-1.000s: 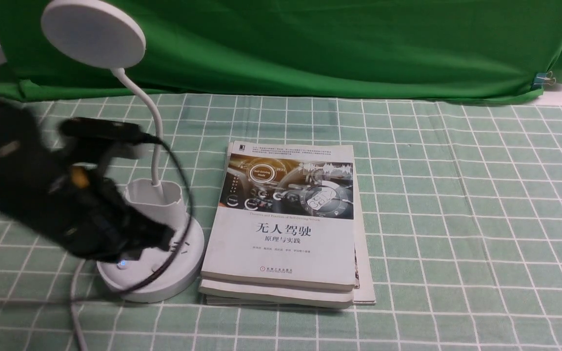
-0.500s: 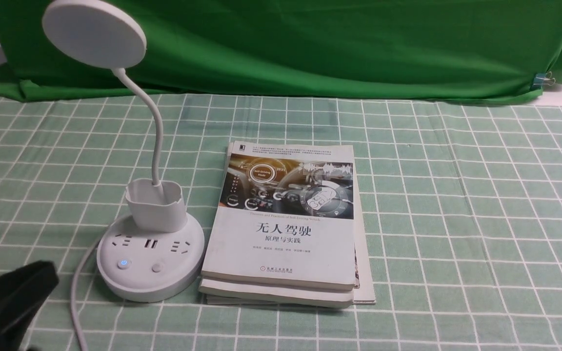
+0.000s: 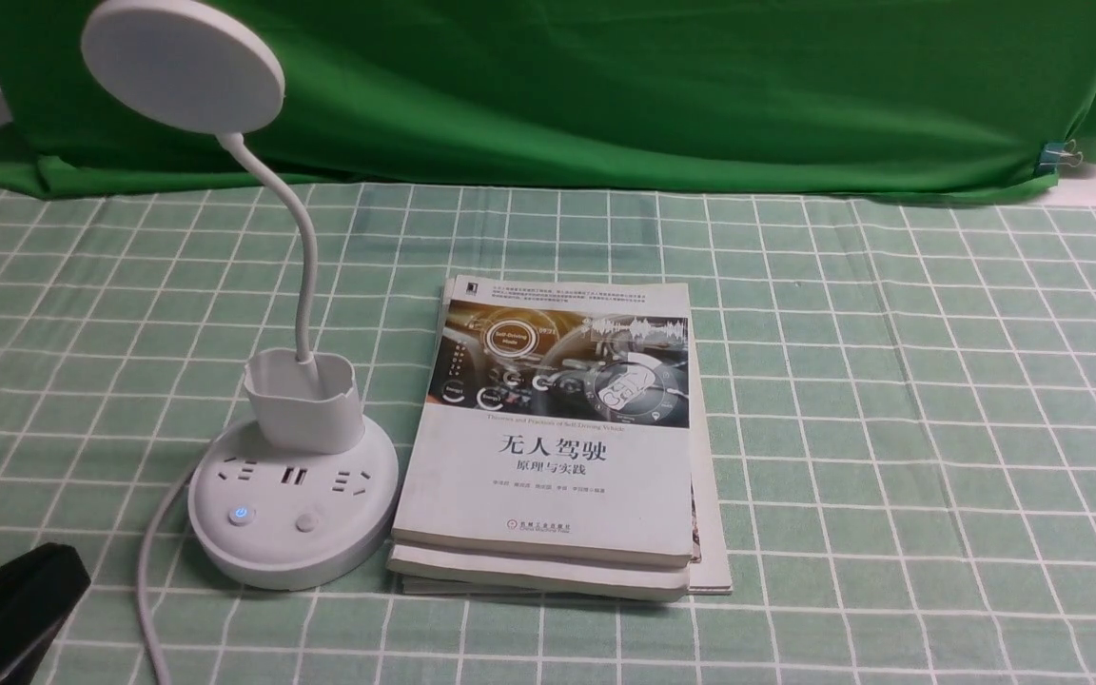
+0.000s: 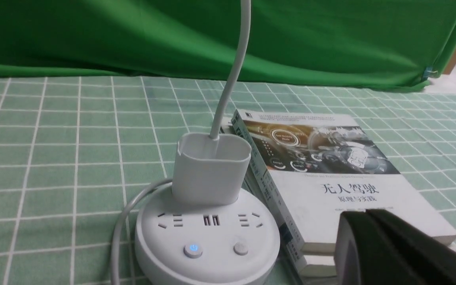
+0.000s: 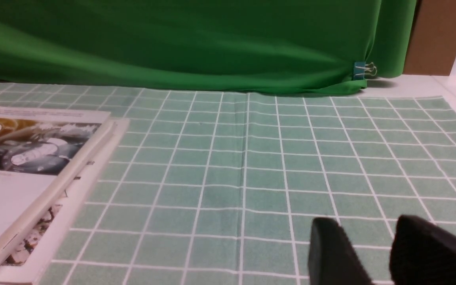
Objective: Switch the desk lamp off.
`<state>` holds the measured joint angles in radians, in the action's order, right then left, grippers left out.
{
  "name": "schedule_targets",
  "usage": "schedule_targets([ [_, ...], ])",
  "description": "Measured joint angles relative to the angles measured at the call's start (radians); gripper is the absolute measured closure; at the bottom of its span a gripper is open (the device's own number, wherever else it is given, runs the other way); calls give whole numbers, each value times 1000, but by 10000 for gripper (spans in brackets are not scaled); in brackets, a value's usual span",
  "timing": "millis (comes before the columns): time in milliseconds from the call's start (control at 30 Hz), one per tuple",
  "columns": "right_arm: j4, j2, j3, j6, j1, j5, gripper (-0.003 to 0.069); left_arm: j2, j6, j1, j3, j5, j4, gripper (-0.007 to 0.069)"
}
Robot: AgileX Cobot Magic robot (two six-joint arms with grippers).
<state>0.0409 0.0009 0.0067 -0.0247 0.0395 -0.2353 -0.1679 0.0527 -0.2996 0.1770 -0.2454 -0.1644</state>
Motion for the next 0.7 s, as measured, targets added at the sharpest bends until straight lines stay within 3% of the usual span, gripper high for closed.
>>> schedule_targets([
  [433,0,0,0,0,0,0,417,6,35,14,-2,-16,31,624],
  [700,0,0,0,0,0,0,417,116,63,267,-46,-70,27,624],
])
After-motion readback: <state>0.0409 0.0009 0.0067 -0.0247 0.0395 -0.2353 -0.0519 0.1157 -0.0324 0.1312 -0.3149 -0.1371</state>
